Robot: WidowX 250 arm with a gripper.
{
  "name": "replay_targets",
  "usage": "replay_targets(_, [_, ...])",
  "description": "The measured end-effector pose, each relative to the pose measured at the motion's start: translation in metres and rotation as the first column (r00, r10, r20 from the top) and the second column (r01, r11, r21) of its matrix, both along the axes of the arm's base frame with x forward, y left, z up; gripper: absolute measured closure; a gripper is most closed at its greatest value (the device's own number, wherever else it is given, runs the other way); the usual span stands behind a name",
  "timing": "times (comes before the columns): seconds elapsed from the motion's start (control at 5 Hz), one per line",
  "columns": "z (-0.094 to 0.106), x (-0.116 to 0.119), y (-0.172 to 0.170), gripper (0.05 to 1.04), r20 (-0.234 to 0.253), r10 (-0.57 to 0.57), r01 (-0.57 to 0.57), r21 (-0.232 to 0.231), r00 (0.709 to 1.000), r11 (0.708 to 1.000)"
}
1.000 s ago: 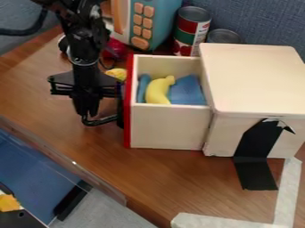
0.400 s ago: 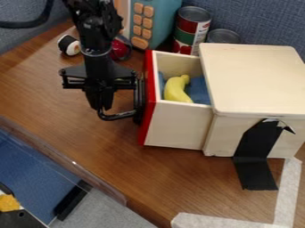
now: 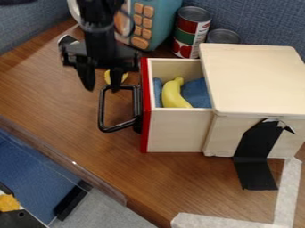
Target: Open the drawer
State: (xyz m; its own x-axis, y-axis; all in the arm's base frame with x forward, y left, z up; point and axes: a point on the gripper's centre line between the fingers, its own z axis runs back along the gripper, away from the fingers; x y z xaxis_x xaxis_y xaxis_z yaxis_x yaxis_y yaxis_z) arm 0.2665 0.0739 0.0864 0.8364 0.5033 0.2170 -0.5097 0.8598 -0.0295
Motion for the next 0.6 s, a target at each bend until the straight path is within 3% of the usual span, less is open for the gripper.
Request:
replay_targets(0.2, [0.016, 0.000, 0.003, 0.102, 0.006, -0.018, 0.018, -0.002, 1.000, 1.000])
replay_targets(0.4, [0.045, 0.000, 0.006, 0.081, 0.029, -0.092, 0.093, -0.010, 0.995, 0.996])
replay_targets(0.6, [0.064, -0.001, 0.004, 0.084, -0.023, -0.200, 0.200, -0.004, 0.979, 0.980])
